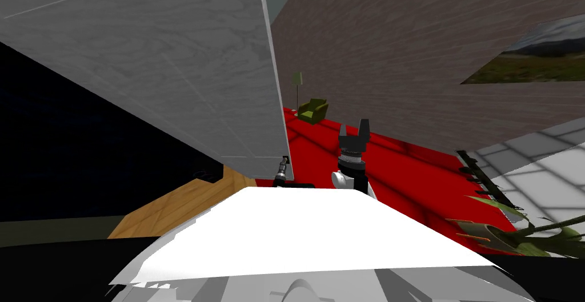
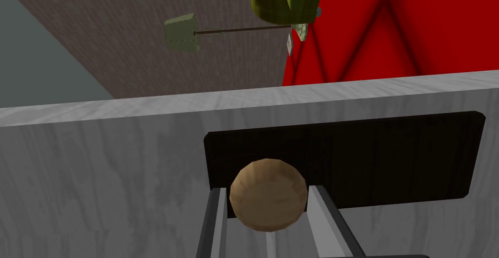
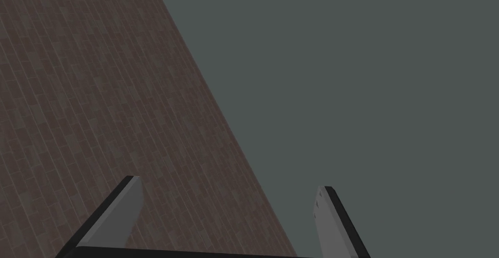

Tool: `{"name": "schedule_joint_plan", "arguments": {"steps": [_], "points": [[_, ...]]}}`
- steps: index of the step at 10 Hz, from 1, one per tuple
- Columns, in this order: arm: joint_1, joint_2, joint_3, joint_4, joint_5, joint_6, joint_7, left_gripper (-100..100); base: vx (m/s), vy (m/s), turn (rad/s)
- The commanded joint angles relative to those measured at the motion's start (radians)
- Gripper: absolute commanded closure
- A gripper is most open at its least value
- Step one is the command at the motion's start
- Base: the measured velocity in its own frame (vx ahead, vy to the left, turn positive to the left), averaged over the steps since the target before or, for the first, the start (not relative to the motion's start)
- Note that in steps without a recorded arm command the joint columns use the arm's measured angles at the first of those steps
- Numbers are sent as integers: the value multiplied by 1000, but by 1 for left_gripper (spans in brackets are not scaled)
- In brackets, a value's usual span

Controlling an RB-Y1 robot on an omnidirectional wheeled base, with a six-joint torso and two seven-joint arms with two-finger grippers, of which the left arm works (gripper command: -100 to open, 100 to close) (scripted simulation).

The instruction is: Push the door open

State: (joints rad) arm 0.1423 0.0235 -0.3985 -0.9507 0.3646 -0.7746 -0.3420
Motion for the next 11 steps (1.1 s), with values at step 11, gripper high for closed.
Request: {"name": "schedule_joint_plan", "arguments": {"steps": [11], "points": [[-23,3,144,12,75,-24,-28,100,184,-99,79]]}}
